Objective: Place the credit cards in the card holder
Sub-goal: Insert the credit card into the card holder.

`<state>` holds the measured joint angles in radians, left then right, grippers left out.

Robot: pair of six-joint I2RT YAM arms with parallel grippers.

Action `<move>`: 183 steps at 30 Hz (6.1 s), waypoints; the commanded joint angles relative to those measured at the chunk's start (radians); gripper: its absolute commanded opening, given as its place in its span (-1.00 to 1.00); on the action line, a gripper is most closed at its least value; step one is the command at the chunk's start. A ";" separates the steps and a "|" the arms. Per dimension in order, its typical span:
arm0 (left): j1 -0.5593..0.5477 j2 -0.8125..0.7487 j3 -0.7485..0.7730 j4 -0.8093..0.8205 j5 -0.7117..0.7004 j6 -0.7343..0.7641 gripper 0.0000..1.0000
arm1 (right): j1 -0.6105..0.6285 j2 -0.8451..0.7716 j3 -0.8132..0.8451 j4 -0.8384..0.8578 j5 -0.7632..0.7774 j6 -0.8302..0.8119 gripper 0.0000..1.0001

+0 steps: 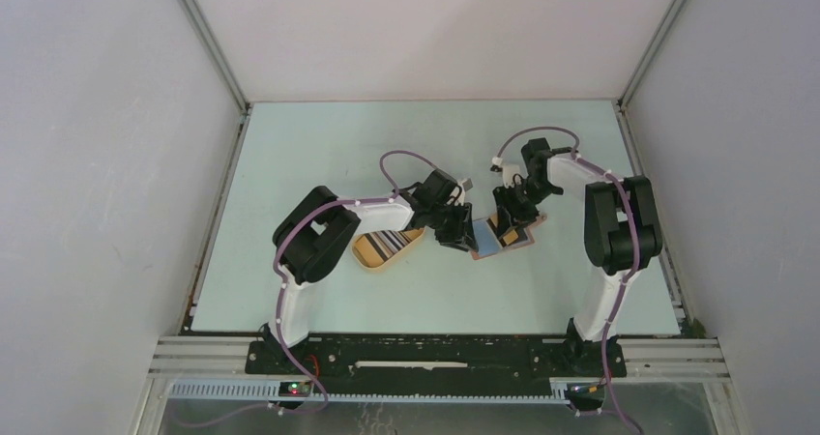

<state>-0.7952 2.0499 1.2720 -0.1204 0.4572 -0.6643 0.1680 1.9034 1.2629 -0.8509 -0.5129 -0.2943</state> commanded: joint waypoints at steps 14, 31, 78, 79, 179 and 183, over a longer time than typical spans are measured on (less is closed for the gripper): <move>-0.001 0.018 0.036 -0.019 -0.012 0.017 -0.24 | -0.045 -0.017 -0.011 -0.001 -0.027 -0.016 -0.10; 0.000 -0.003 0.020 0.010 -0.008 0.014 -0.24 | -0.133 0.031 -0.008 -0.018 -0.192 -0.008 -0.27; -0.001 0.011 0.027 0.011 0.007 0.012 -0.25 | -0.151 0.057 -0.004 -0.034 -0.216 -0.011 -0.91; -0.001 0.010 0.027 0.011 0.006 0.012 -0.25 | -0.147 0.056 -0.004 -0.034 -0.221 -0.010 -0.91; 0.037 -0.123 -0.067 0.060 -0.059 -0.002 -0.24 | 0.070 -0.064 -0.053 -0.048 -0.210 -0.022 0.57; 0.037 -0.145 -0.080 0.076 -0.069 -0.001 -0.24 | 0.040 -0.064 -0.051 -0.051 -0.197 -0.007 0.57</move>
<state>-0.7631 1.9793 1.2228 -0.0856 0.4114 -0.6807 0.2348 1.8534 1.1984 -0.8803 -0.6598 -0.3016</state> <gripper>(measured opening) 0.382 0.783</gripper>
